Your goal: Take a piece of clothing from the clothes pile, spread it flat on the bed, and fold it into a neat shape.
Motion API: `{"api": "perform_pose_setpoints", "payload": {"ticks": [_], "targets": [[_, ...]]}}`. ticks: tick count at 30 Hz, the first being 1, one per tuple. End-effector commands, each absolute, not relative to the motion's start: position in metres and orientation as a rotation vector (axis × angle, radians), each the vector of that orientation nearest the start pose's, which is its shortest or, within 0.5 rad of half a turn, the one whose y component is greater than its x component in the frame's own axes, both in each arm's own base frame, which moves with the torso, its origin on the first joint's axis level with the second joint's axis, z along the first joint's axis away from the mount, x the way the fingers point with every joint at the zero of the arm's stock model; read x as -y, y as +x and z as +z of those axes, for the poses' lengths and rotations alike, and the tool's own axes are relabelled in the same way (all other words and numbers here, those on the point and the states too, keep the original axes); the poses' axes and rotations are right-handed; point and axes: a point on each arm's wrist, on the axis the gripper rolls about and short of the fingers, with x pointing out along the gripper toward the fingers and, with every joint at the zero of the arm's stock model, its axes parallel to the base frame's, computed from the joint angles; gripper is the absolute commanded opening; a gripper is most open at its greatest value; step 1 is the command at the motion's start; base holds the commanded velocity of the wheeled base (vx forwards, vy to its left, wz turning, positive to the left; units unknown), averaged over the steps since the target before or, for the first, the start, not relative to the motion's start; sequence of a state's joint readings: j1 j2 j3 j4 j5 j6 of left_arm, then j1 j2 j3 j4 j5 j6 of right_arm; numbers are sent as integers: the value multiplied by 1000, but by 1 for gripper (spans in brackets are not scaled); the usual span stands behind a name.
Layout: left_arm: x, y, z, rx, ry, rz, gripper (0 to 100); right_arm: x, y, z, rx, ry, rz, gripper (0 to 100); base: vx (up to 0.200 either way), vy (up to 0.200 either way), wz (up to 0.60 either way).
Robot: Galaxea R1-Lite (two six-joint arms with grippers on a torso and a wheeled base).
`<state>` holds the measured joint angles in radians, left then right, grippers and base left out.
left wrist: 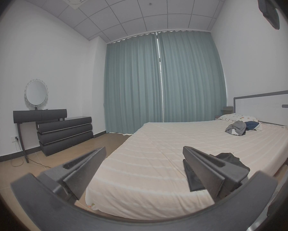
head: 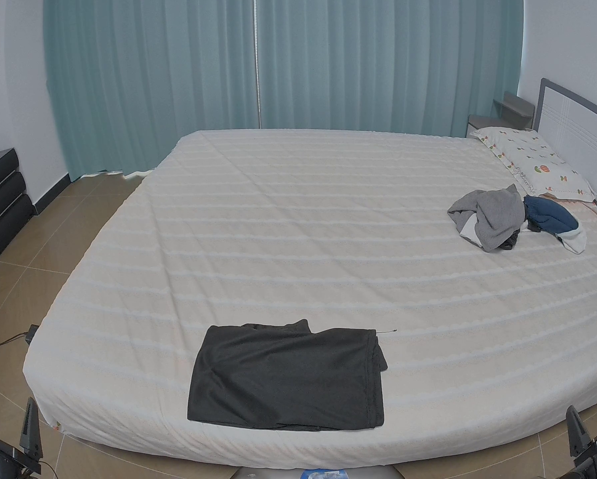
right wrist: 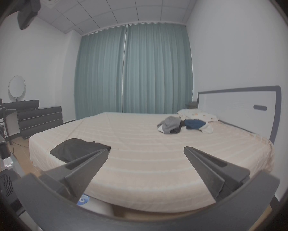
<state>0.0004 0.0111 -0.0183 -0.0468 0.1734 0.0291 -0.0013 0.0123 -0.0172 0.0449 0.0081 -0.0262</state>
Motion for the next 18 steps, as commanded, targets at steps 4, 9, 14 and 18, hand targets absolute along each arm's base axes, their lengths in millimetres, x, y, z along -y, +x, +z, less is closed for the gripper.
{"api": "perform_pose_setpoints", "payload": {"ticks": [4,9,14,18], "targets": [[-3,-19,83,-7,26,176,100,0,-24,75,-29,-14,5,100,0,0,0],[-1,-16,84,-42,20,187,100,0,-24,76,-26,-9,3,100,0,0,0],[0,-16,83,-25,-102,138,100,0,-24,75,-28,-15,9,100,0,0,0],[4,-16,84,-34,-97,-31,100,0,-24,76,-27,-20,13,100,0,0,0]]}}
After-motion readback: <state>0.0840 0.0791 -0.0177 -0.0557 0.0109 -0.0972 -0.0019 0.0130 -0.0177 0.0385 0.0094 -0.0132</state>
